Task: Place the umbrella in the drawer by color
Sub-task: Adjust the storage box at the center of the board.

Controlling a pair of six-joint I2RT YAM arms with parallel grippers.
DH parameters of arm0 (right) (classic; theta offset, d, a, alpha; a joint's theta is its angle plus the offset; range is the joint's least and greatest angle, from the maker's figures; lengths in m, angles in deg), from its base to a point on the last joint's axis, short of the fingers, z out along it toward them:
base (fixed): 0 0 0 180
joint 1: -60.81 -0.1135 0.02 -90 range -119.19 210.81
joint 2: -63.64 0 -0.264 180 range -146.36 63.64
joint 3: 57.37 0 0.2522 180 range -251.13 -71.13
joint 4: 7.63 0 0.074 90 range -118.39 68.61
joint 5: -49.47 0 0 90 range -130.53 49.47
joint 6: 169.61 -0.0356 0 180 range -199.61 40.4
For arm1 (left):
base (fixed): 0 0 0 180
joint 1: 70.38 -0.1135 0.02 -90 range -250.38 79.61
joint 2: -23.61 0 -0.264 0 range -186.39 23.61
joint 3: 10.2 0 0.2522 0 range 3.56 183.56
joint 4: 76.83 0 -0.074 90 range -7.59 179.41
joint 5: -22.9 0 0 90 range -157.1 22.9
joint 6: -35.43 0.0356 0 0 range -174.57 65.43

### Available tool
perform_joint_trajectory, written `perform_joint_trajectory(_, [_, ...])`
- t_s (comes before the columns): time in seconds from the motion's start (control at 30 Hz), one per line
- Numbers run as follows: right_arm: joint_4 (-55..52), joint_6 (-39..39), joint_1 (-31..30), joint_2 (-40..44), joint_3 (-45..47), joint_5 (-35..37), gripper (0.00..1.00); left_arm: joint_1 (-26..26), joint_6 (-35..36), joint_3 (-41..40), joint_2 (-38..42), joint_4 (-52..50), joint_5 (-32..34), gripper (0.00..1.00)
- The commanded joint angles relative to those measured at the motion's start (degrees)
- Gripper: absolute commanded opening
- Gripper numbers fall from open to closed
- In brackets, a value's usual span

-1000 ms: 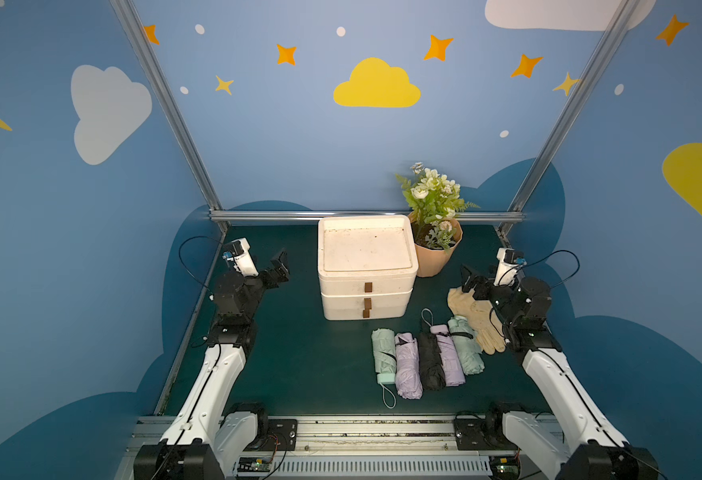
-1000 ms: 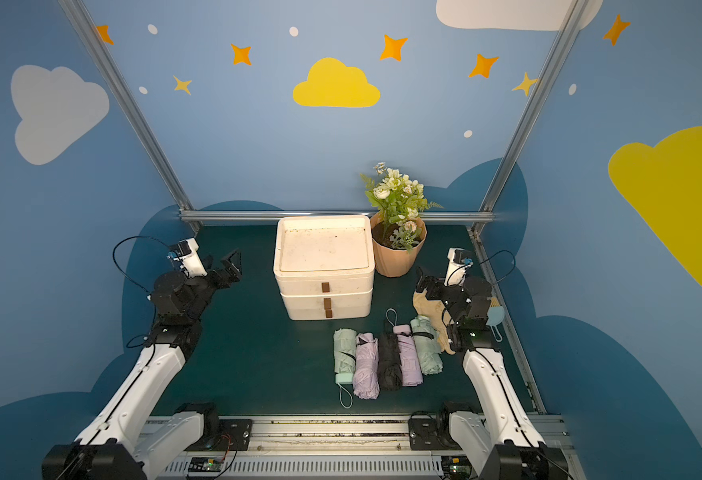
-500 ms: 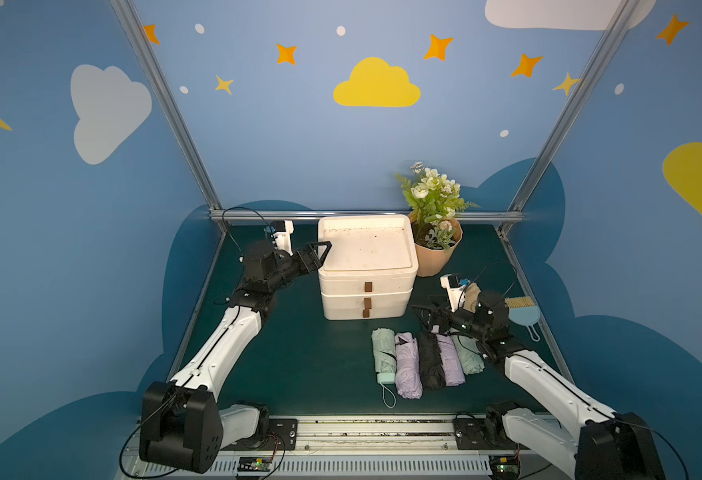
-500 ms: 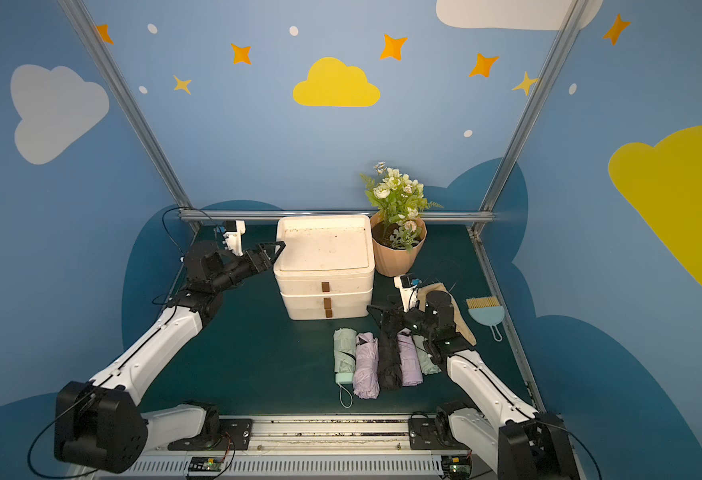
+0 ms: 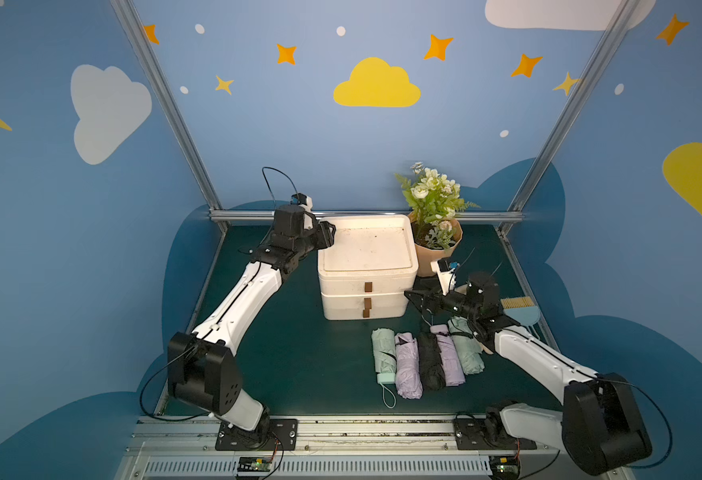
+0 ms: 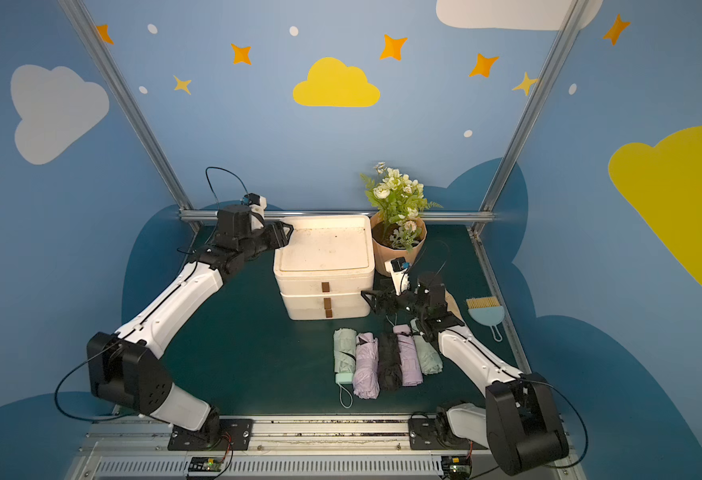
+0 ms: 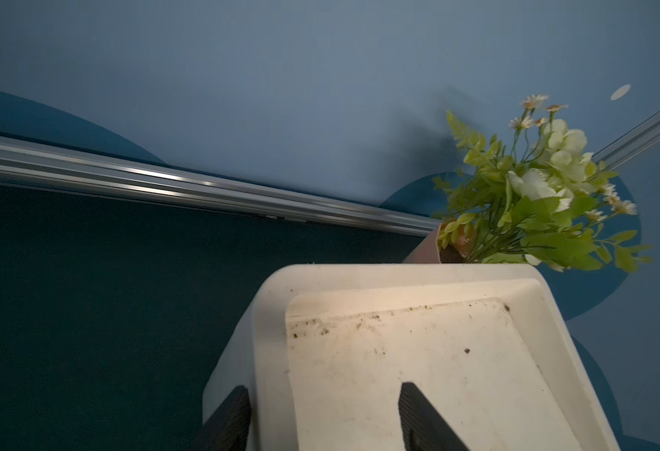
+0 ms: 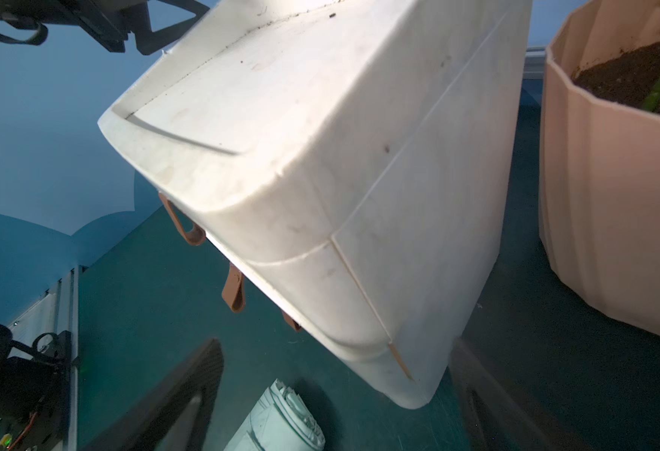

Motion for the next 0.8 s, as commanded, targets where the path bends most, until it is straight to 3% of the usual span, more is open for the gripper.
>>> perform_joint_trajectory(0.0, [-0.11, 1.20, -0.24, -1.40, -2.27, -0.38, 0.84, 0.79, 5.87, 3.75, -2.84, -6.70, 6.91, 0.59])
perform_joint_trajectory(0.2, [-2.83, 2.48, -0.22, -3.05, -4.97, -1.52, 0.69, 0.93, 10.27, 7.19, -6.84, -9.59, 10.38, 0.45])
perform_joint_trajectory(0.4, [-5.54, 4.25, -0.31, -4.91, -7.55, -1.94, 0.58, 0.84, 11.43, 5.78, -5.22, -9.06, 14.10, 0.30])
perform_joint_trajectory(0.77, [-5.33, 2.68, -1.27, -16.00, -18.89, -0.09, 0.55, -3.09, 9.69, 5.00, -4.30, -10.48, 15.56, 0.28])
